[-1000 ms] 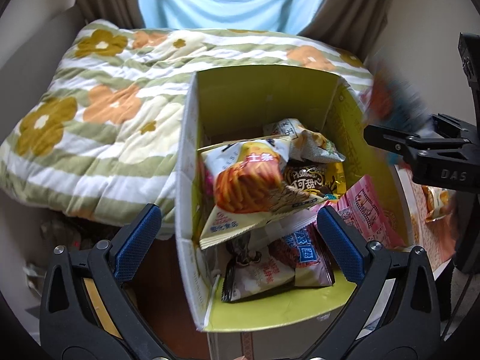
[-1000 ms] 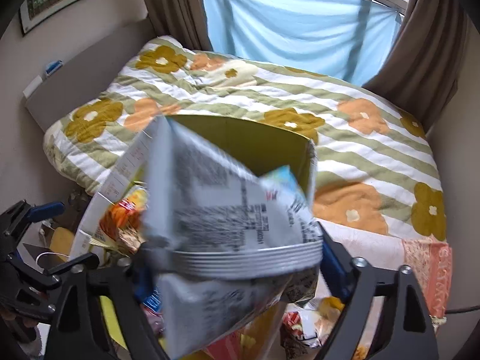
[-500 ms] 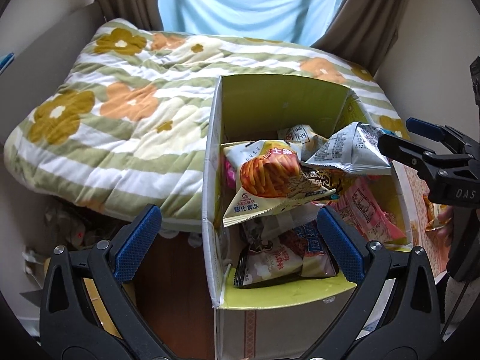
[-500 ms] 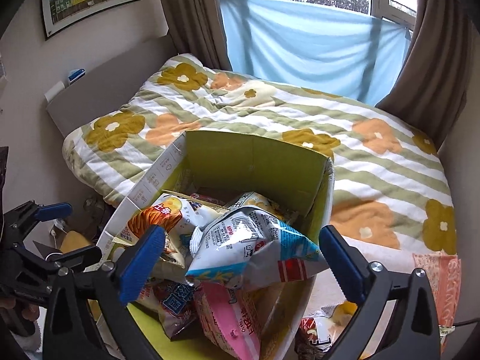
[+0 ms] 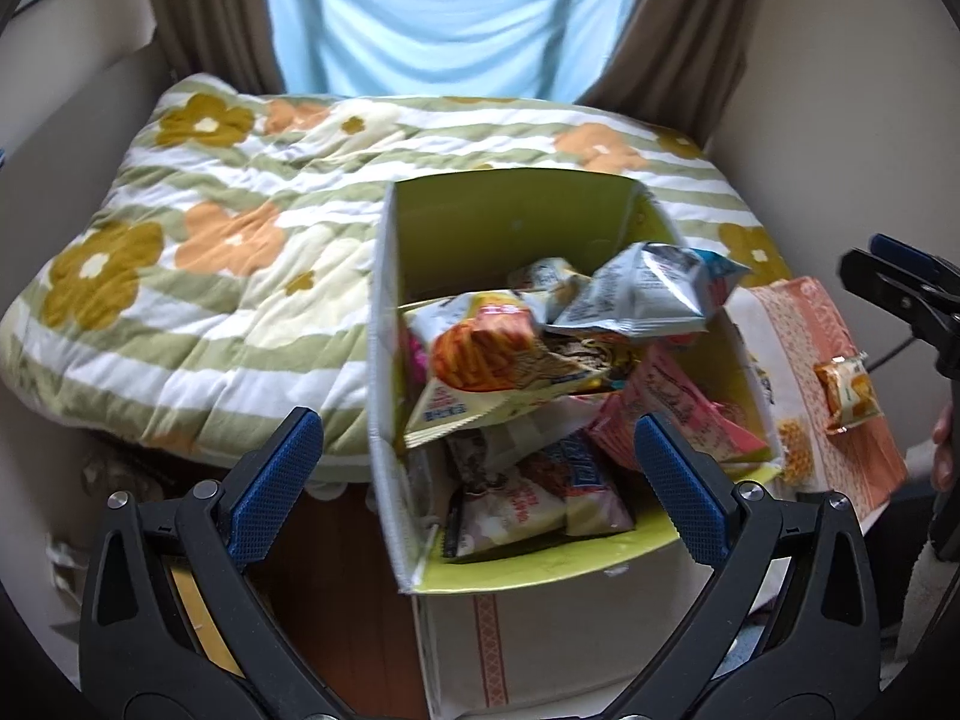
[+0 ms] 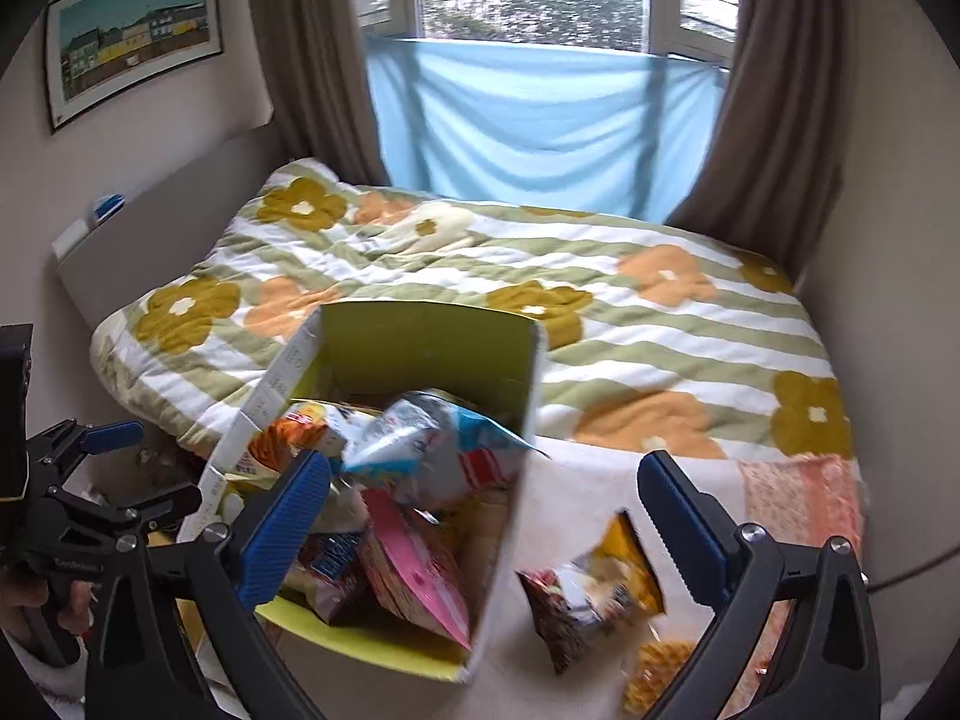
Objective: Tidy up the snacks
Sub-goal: 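Move both tools back over the waffle and cake packet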
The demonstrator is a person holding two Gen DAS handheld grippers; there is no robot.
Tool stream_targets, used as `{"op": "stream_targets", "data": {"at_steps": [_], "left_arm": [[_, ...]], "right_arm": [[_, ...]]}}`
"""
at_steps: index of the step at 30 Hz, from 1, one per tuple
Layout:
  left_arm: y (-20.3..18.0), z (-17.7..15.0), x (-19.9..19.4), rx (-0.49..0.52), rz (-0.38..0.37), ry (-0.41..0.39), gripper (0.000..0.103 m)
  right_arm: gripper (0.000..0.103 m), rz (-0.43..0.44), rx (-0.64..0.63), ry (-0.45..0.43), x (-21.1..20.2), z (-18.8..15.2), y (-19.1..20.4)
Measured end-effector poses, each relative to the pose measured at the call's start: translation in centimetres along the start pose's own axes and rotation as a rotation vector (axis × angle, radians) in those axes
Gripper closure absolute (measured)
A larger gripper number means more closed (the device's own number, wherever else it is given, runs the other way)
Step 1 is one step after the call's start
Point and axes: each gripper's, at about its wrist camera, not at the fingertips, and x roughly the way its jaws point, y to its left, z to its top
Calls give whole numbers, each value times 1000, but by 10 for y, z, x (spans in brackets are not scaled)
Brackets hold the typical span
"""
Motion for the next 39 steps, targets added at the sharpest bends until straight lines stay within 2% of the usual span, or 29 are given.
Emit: {"op": "stream_targets", "data": {"at_steps": [10, 16, 22, 28, 32, 39], "left_arm": [[-55, 0, -10, 59, -72, -38, 0], [-105, -5, -10, 81, -84, -42, 0], [-177, -15, 5, 107, -104, 2, 0], [-260, -37, 33, 138, -122, 83, 0], [-301, -57, 58, 119, -132, 150, 0], [-346, -93, 114, 93, -118, 234, 0]], "right_arm": [[1, -141, 117, -2, -57, -36, -71], [1, -161, 165, 1, -71, -66, -121], [1, -183, 202, 45, -78, -100, -178], [1, -166, 235, 108, -73, -132, -231], [1, -134, 225, 159, -58, -152, -258], [1, -85, 191, 183, -25, -172, -285]]}}
